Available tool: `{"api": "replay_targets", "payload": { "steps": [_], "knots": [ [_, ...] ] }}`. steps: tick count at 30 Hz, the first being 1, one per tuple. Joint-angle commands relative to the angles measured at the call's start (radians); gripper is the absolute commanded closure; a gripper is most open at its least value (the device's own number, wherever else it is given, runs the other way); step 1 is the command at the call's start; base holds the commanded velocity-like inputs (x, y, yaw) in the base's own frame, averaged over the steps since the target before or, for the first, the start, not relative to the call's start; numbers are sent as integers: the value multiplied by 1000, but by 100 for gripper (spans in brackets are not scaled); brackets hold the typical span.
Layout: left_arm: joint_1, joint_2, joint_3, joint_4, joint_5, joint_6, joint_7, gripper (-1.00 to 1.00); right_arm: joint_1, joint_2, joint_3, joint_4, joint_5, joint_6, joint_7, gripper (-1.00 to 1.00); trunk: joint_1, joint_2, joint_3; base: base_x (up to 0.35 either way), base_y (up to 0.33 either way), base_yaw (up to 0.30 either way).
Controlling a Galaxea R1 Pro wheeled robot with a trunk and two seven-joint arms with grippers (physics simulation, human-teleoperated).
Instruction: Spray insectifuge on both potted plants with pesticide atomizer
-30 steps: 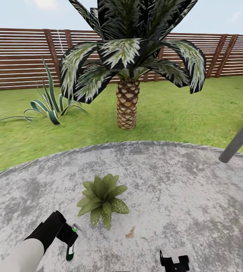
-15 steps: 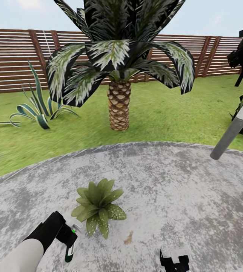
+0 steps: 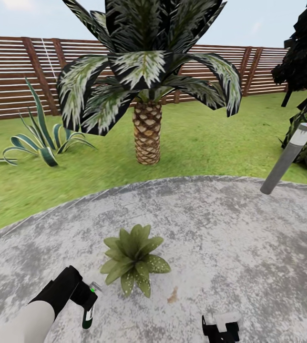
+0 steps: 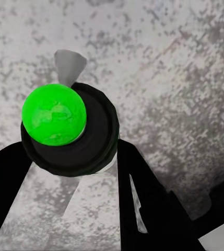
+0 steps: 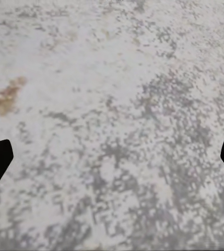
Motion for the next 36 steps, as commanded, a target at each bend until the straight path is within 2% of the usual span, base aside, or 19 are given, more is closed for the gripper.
{"api": "replay_targets", "payload": {
  "steps": [1, 6, 13, 18, 26, 33, 36],
  "knots": [
    [0, -1, 5, -1, -8, 4, -7, 100, -1, 0, 9, 2, -4, -3, -6, -100, 0, 0, -1, 118, 311, -262],
    [0, 1, -2, 11, -9, 5, -7, 100, -1, 1, 9, 2, -4, -3, -6, -100, 0, 0, -1, 23, 275, -215],
    [0, 3, -4, 13, -9, 6, -7, 100, -1, -2, 9, 2, -4, -3, -6, -100, 0, 0, -1, 0, 34, -15],
    [0, 0, -5, 12, -9, 6, -8, 100, -1, 0, 9, 2, -6, -3, -9, -100, 0, 0, -1, -85, 266, -47],
    [0, -3, -5, 12, -9, 6, -8, 100, -1, 0, 9, 2, -6, -2, -8, -100, 0, 0, -1, 59, 289, -252],
    [1, -1, -5, 12, -10, 6, -7, 100, -1, 0, 9, 2, -6, -3, -9, -100, 0, 0, -1, 24, 27, -262],
    [1, 1, -5, 12, -10, 6, -7, 100, -1, 0, 9, 2, -6, -3, -8, -100, 0, 0, -1, -217, 74, -262]
  ]
}}
